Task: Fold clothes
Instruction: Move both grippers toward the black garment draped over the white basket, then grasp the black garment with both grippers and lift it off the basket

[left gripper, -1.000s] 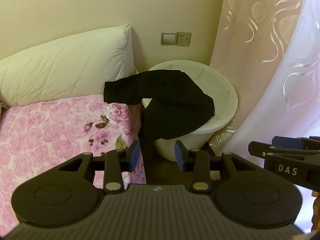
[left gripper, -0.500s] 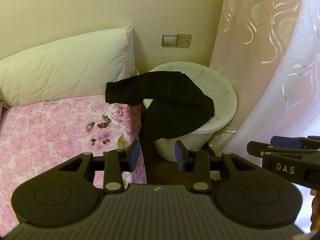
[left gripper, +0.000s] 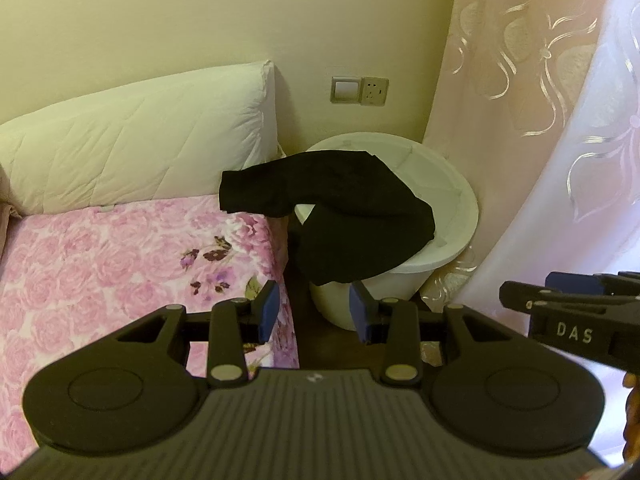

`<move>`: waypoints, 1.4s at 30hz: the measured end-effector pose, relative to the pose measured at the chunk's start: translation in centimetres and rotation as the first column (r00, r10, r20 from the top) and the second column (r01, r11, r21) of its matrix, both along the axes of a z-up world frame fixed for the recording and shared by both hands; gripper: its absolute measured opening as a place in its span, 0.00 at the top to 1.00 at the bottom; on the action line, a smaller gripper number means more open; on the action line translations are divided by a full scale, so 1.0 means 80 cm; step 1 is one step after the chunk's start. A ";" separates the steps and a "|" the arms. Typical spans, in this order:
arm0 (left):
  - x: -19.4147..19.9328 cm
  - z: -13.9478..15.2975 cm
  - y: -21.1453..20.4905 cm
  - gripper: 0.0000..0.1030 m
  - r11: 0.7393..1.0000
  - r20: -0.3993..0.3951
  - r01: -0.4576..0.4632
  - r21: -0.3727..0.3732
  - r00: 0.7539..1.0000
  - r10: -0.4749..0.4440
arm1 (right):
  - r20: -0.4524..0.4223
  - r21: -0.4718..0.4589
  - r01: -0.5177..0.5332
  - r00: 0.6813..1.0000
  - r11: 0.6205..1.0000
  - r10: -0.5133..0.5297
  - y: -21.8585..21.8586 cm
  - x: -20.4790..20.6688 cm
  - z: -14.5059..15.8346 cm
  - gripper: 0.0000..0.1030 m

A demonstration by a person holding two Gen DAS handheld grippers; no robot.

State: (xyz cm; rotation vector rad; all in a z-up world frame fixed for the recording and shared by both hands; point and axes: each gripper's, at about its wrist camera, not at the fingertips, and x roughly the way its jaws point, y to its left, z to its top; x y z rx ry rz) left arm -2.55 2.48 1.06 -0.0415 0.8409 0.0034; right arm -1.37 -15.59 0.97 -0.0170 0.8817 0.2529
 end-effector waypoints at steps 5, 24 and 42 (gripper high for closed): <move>0.002 -0.005 0.011 0.67 1.000 -0.025 0.001 -0.018 1.000 -0.001 | -0.009 0.003 0.009 1.000 1.000 -0.008 0.001 0.000 -0.003 0.49; 0.044 -0.022 0.017 0.67 0.997 -0.073 -0.019 -0.069 0.997 0.014 | -0.042 -0.013 0.001 0.999 1.000 -0.002 0.004 0.039 -0.017 0.49; 0.176 -0.101 -0.021 0.64 0.984 -0.183 -0.102 -0.145 0.980 0.075 | -0.163 0.010 -0.044 0.986 0.999 0.046 -0.037 0.185 -0.089 0.49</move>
